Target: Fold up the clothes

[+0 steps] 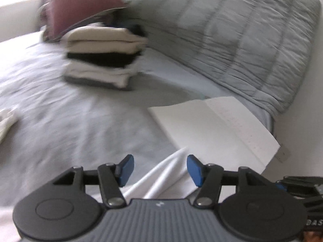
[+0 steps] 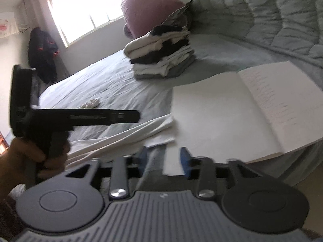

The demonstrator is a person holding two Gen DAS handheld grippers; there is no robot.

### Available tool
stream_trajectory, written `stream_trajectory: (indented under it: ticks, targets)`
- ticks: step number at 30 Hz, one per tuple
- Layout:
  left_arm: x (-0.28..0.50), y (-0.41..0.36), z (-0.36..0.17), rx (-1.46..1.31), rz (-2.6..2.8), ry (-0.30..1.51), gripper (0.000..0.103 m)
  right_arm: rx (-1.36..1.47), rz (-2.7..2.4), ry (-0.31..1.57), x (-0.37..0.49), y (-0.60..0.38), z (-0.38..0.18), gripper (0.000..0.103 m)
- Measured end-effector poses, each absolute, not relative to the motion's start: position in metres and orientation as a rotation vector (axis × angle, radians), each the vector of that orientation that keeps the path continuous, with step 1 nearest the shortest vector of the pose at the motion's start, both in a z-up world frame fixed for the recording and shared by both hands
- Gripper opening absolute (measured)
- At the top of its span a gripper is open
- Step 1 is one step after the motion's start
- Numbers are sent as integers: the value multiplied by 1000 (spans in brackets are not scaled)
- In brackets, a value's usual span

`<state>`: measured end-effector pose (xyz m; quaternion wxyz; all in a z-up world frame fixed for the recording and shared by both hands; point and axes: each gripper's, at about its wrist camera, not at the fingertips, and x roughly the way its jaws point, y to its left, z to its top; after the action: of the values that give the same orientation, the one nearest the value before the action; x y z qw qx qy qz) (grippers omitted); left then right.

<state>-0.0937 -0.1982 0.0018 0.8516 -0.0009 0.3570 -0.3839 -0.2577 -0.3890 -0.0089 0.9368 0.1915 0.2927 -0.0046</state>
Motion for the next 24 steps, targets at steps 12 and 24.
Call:
stream_trajectory:
  ticks: [12, 24]
  targets:
    - [-141, -96, -14, -14, -830, 698, 58, 554, 23, 651, -226, -369, -28, 42]
    - [-154, -114, -50, 203, -834, 633, 20, 660, -109, 578, -195, -364, -50, 26]
